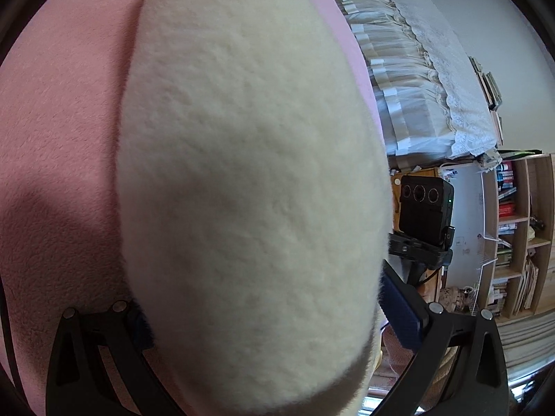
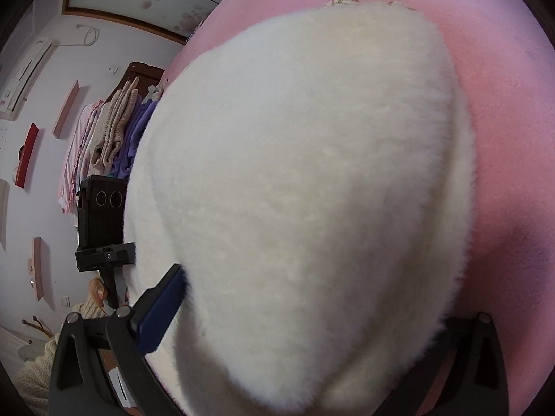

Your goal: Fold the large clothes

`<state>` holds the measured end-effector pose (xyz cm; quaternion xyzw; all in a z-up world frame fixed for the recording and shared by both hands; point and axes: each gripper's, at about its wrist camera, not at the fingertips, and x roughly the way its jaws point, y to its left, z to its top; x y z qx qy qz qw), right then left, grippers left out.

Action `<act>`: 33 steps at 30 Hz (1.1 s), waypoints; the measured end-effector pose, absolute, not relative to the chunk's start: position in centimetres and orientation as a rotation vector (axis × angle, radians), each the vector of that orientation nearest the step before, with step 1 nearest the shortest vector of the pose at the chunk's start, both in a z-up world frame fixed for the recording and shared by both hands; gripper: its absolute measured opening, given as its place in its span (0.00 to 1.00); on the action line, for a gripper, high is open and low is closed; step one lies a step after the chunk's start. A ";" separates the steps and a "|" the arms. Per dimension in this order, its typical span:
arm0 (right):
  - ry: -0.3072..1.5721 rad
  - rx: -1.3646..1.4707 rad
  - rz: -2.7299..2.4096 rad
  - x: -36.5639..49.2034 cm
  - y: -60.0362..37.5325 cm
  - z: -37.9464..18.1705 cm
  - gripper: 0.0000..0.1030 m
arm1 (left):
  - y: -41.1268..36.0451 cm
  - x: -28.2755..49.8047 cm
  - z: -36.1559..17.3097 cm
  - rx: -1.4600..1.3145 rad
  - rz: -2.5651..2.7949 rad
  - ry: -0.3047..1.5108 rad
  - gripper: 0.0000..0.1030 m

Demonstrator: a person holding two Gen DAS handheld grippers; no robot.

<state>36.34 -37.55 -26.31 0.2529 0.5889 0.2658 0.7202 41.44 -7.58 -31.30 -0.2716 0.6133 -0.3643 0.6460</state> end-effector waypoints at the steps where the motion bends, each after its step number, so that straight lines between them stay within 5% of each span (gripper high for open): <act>1: 1.282 0.546 0.596 36.2 -37.4 -26.1 0.89 | -7.6 41.4 -31.3 -0.615 -0.839 1.397 1.00; 13: 1.293 0.538 0.639 37.3 -36.1 -26.8 0.92 | -8.2 41.5 -31.6 -0.659 -0.750 1.386 1.00; 20: 1.202 0.531 0.599 35.4 -35.8 -23.5 0.52 | -7.4 39.1 -28.1 -0.603 -0.704 1.326 0.87; 33: 1.194 0.532 0.673 23.9 -26.9 -16.3 0.49 | 2.6 24.1 -19.7 -0.627 -0.687 1.350 0.86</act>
